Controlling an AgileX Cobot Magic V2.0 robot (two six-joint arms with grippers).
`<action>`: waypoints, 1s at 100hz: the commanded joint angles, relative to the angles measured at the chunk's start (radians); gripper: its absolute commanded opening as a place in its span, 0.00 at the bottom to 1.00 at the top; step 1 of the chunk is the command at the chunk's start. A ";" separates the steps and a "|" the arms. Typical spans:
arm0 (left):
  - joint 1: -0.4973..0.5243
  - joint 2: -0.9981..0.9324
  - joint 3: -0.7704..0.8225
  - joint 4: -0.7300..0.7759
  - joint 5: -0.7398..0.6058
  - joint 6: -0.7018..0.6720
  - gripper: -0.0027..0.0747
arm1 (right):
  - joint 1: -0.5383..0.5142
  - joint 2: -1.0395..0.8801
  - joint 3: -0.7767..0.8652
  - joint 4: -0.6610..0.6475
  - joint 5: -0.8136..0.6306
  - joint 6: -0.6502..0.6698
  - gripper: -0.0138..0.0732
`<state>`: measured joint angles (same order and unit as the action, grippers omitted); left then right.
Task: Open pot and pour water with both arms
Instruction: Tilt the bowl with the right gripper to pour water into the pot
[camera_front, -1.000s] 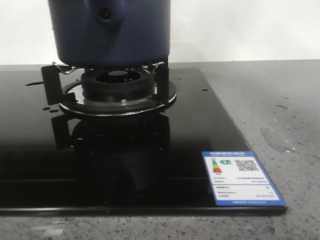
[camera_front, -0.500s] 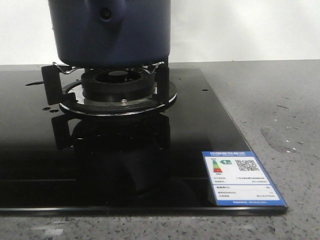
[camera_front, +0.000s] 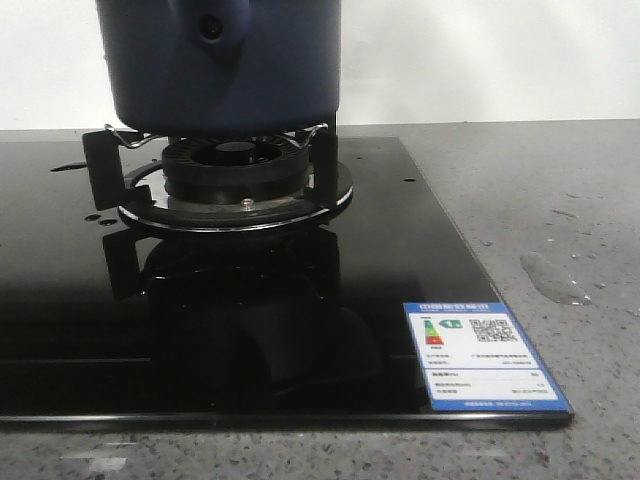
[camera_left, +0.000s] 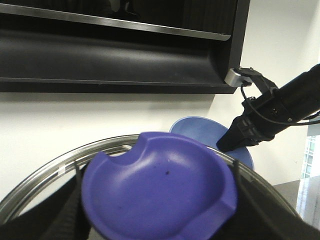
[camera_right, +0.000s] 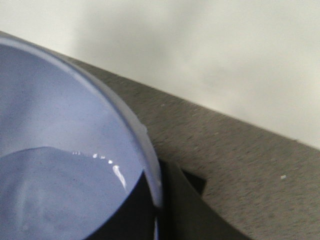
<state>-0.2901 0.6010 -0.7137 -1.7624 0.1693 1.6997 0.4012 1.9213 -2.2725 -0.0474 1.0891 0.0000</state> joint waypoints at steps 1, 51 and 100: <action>-0.012 -0.002 -0.037 -0.027 0.024 -0.009 0.45 | 0.027 -0.054 -0.040 -0.104 -0.105 0.006 0.09; -0.012 -0.002 -0.037 -0.027 0.018 -0.009 0.45 | 0.287 -0.009 -0.040 -0.812 -0.142 0.093 0.11; -0.036 -0.002 -0.037 -0.025 -0.010 -0.009 0.45 | 0.414 0.005 -0.040 -1.295 -0.183 0.093 0.11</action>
<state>-0.3063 0.6010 -0.7137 -1.7624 0.1494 1.6997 0.7976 1.9871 -2.2762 -1.1851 0.9662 0.0849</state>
